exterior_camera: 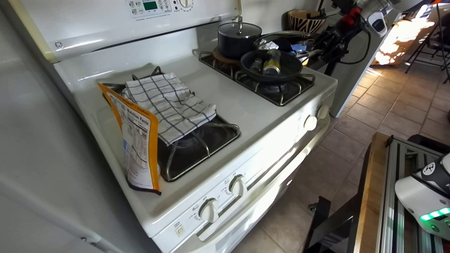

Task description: Move the pan to the front right plate on the stove.

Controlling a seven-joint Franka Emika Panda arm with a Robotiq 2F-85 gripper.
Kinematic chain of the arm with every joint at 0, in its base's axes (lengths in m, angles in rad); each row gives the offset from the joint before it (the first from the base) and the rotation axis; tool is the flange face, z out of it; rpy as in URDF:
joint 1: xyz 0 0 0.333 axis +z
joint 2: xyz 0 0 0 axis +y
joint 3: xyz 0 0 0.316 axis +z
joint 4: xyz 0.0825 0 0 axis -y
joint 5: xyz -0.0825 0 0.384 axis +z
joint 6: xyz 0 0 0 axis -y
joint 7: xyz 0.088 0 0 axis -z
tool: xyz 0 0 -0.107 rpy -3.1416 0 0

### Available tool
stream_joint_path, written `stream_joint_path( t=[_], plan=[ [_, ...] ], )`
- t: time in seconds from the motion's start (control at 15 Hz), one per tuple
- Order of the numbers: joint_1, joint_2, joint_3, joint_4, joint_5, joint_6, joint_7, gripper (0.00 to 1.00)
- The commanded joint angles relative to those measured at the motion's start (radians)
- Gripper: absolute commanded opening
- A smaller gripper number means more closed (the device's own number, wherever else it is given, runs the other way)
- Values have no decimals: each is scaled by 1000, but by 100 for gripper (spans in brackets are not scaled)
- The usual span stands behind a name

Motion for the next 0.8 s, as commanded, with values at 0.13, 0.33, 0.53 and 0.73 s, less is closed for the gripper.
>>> stream_joint_path(
  t=[0.13,0.33,0.53,0.73],
  plan=[
    [11,24,6,40,3,58,41,72],
    [14,29,7,51,-2,74,47,97],
    [12,26,6,60,-29,44,68,100],
    [6,12,6,64,-92,-9,98,100]
  ],
)
